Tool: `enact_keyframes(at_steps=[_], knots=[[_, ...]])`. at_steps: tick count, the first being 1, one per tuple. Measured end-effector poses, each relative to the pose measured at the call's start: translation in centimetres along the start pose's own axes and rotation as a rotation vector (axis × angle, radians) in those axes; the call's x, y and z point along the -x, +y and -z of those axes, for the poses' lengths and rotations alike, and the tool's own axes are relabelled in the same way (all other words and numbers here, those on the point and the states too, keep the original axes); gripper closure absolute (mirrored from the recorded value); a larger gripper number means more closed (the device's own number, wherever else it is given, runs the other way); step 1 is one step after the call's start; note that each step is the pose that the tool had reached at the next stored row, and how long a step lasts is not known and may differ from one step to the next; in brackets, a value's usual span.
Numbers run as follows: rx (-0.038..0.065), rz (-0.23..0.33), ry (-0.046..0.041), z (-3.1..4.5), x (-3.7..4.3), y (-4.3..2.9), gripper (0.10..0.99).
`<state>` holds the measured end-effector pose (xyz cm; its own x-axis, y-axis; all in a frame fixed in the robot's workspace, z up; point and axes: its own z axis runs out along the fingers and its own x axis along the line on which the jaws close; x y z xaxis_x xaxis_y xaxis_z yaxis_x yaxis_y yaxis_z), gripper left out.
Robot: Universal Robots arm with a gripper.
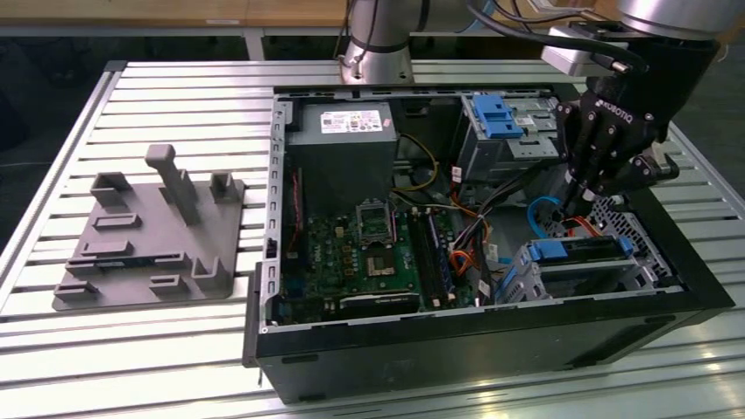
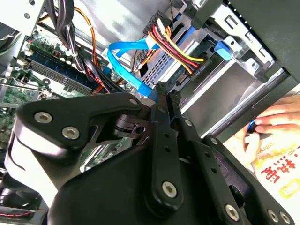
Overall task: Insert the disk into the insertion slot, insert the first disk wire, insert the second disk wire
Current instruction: 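Insert the second disk wire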
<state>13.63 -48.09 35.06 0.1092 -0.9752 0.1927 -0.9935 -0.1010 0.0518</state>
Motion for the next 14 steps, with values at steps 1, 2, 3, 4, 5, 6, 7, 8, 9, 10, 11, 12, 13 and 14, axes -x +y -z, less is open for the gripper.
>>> enact_keyframes(at_steps=[1,2,3,4,5,6,7,8,9,10,11,12,13,14], knots=[[0.003,-0.018,-0.001,-0.04,0.01,0.0,0.925],[0.007,-0.035,-0.0017,-0.06,0.01,0.0,0.925],[0.01,-0.053,-0.0026,-0.09,0.02,0.0,0.925],[0.014,-0.07,-0.0036,-0.11,0.03,0.0,0.925],[0.017,-0.087,-0.0046,-0.13,0.03,0.0,0.925],[0.021,-0.105,-0.0055,-0.14,0.04,0.0,0.925],[0.024,-0.123,-0.0064,-0.15,0.03,0.0,0.925],[0.027,-0.136,-0.0071,-0.15,0.04,0.0,0.925],[0.028,-0.144,-0.0076,-0.15,0.04,-0.01,0.925],[0.029,-0.146,-0.0087,-0.15,0.02,-0.08,0.925],[0.029,-0.146,-0.0118,-0.15,-0.02,-0.23,0.925],[0.028,-0.146,-0.019,-0.15,-0.09,-0.41,0.925],[0.028,-0.145,-0.028,-0.16,-0.15,-0.57,0.925],[0.028,-0.145,-0.0371,-0.17,-0.21,-0.73,0.925]])
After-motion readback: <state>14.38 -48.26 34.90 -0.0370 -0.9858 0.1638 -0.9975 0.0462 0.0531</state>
